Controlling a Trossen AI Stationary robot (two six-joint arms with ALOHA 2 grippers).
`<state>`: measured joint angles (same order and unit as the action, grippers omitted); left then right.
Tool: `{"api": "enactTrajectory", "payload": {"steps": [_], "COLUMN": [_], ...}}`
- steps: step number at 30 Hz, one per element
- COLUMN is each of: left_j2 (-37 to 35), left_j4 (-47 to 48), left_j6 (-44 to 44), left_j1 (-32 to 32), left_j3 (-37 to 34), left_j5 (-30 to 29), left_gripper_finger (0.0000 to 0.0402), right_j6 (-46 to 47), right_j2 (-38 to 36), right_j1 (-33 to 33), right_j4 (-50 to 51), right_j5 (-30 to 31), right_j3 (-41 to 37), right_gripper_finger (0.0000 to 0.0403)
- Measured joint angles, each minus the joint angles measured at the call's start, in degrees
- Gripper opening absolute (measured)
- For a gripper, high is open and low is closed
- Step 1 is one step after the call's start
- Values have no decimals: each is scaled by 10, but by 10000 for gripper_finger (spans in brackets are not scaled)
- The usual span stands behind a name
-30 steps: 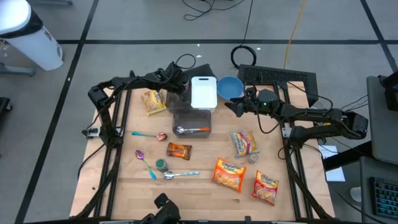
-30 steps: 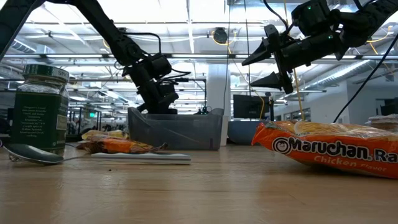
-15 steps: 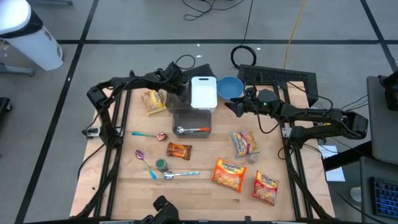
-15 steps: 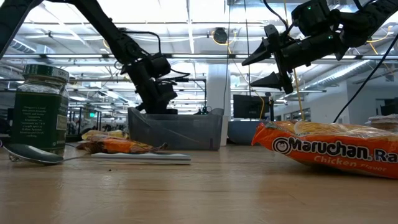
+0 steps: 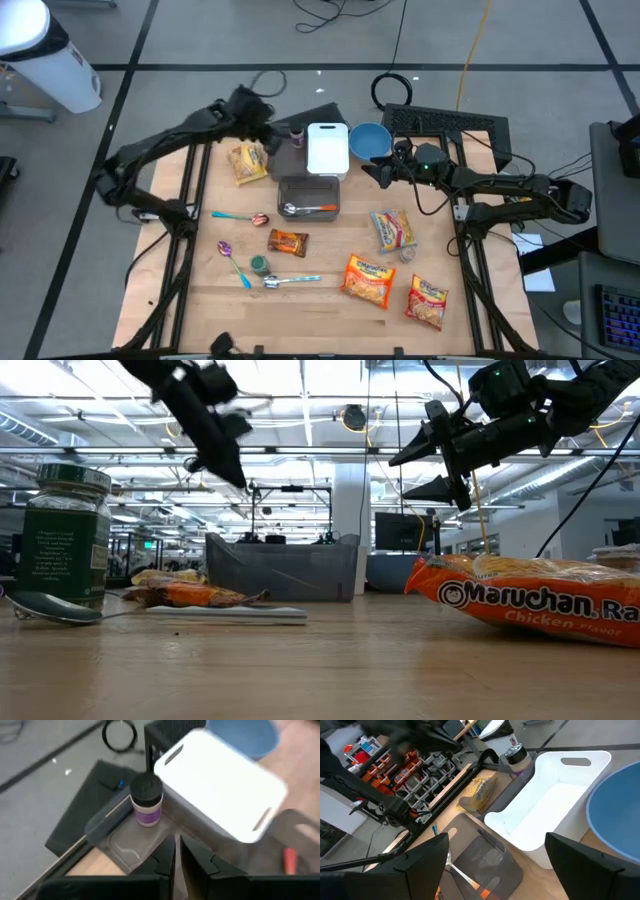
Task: Pick & Place Food Item
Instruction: Put the yellow noodle pack into the white bin
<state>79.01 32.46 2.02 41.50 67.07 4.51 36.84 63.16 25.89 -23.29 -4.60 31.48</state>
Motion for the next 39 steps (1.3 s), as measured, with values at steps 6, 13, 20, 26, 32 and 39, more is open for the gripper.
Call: {"api": "enactTrajectory", "payload": {"steps": [6,13,20,26,32,39], "left_j2": [-111,-227,-305,-331,-324,-296], "left_j4": [42,30,8,10,-14,-23], "left_j6": [24,66,127,115,69,121], "left_j1": [7,11,45,69,69,67], "left_j3": [0,0,0,0,0,0], "left_j5": [34,58,100,124,116,150], "left_gripper_finger": [33,57,168,268,317,332], "right_j6": [2,4,21,46,73,107], "right_j2": [0,0,0,0,0,4], "right_j1": [0,0,0,0,0,-8], "right_j4": [-2,-33,-53,-77,-105,-114], "right_j5": [0,1,47,102,155,165], "right_j3": [0,0,0,0,0,0], "right_gripper_finger": [322,322,322,322,322,322]}}
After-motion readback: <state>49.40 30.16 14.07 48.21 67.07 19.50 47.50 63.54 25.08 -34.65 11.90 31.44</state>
